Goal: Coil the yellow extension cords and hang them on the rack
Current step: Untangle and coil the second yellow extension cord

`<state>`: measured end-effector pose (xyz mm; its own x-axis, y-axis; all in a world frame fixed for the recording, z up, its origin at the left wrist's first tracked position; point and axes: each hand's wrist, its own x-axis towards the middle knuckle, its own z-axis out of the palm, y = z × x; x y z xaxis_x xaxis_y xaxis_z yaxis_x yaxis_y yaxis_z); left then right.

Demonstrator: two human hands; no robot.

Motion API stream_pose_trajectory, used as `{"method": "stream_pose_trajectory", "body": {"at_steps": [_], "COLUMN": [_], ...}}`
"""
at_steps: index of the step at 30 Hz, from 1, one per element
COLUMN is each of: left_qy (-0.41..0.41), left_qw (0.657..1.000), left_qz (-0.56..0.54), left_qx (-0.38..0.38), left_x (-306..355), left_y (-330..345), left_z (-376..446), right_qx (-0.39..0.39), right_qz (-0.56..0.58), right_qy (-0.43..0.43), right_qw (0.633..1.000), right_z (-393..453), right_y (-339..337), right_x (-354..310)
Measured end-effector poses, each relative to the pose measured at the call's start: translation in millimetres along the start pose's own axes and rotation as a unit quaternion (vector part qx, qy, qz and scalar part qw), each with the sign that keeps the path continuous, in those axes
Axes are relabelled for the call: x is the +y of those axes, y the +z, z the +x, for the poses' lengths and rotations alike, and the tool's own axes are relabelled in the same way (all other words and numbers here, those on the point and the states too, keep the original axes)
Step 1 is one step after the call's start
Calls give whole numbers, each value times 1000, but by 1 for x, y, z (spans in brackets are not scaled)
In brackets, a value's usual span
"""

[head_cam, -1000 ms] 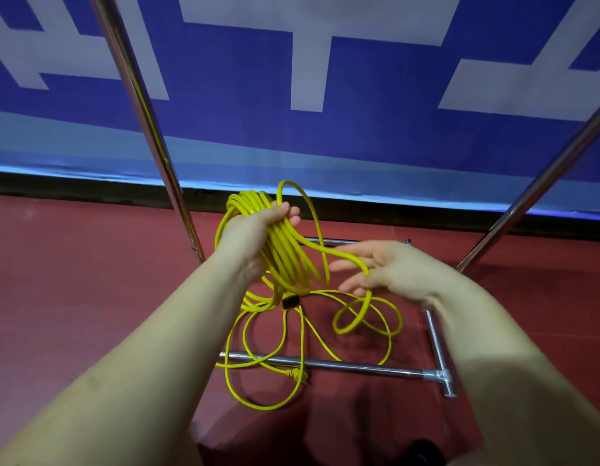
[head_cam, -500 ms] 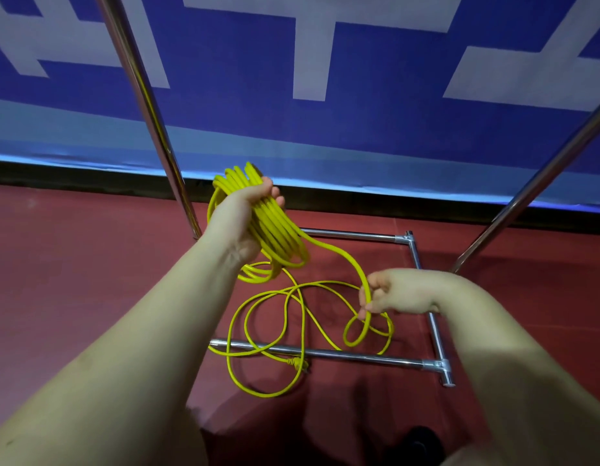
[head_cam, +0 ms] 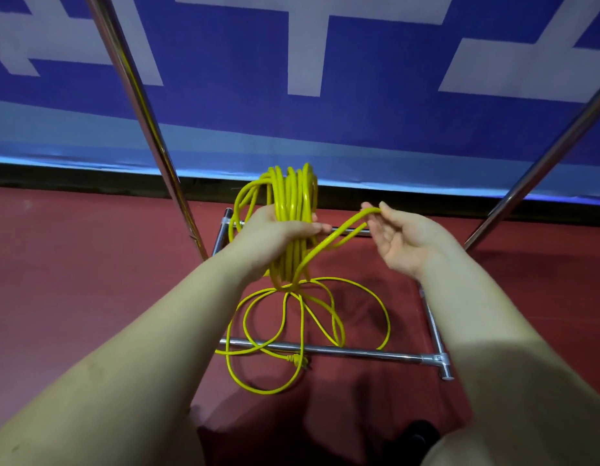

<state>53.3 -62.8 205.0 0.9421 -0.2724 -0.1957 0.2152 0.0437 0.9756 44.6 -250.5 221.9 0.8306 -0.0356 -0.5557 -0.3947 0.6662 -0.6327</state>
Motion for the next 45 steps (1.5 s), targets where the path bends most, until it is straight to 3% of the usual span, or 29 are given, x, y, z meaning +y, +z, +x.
{"method": "stream_pose_trajectory", "body": {"at_steps": [5, 9, 12, 14, 16, 18, 21, 24, 29, 34, 36, 39, 45], "left_qy": [-24, -38, -39, -35, -33, -33, -40, -63, -75, -63, -62, -70, -32], "left_qw": [998, 994, 995, 997, 995, 987, 975, 959, 949, 950, 949, 948, 956], "left_qz": [23, -38, -19, -40, -97, -154, -204, -260, -285, -281, -283, -285, -229], "left_qx": [-47, -99, -88, -55, -8, 41, 84, 93, 113, 119, 122, 125, 179], "left_x": [-5, -5, -6, -7, -6, -6, -8, -9, -9, -7, -8, -7, -2], "left_y": [0, 8, 11, 12, 11, 8, 1, -1, -4, -2, -1, -2, -2], "left_z": [-3, -5, -5, -3, 0, 5, 12, 15, 17, 15, 14, 17, 14], "right_qx": [30, 36, 19, 10, 27, 25, -43, -49, -49, -16, -1, 9, -117], "right_qz": [91, 117, 65, -61, -258, -409, -539, -606, -555, -454, -478, -567, -653], "right_qy": [-4, -7, -18, -40, -92, -145, -200, -264, -302, -317, -340, -394, -223], "right_qw": [995, 992, 998, 997, 961, 901, 817, 749, 773, 833, 810, 723, 714], "right_z": [9, 10, 10, 10, 7, 3, 1, 2, 4, 5, 6, 8, 0], "right_y": [2, 5, 6, 7, 9, 12, 13, 14, 19, 24, 24, 23, 20], "right_x": [4, 6, 6, 7, 11, 18, 38, 54, 68, 77, 80, 81, 57]}}
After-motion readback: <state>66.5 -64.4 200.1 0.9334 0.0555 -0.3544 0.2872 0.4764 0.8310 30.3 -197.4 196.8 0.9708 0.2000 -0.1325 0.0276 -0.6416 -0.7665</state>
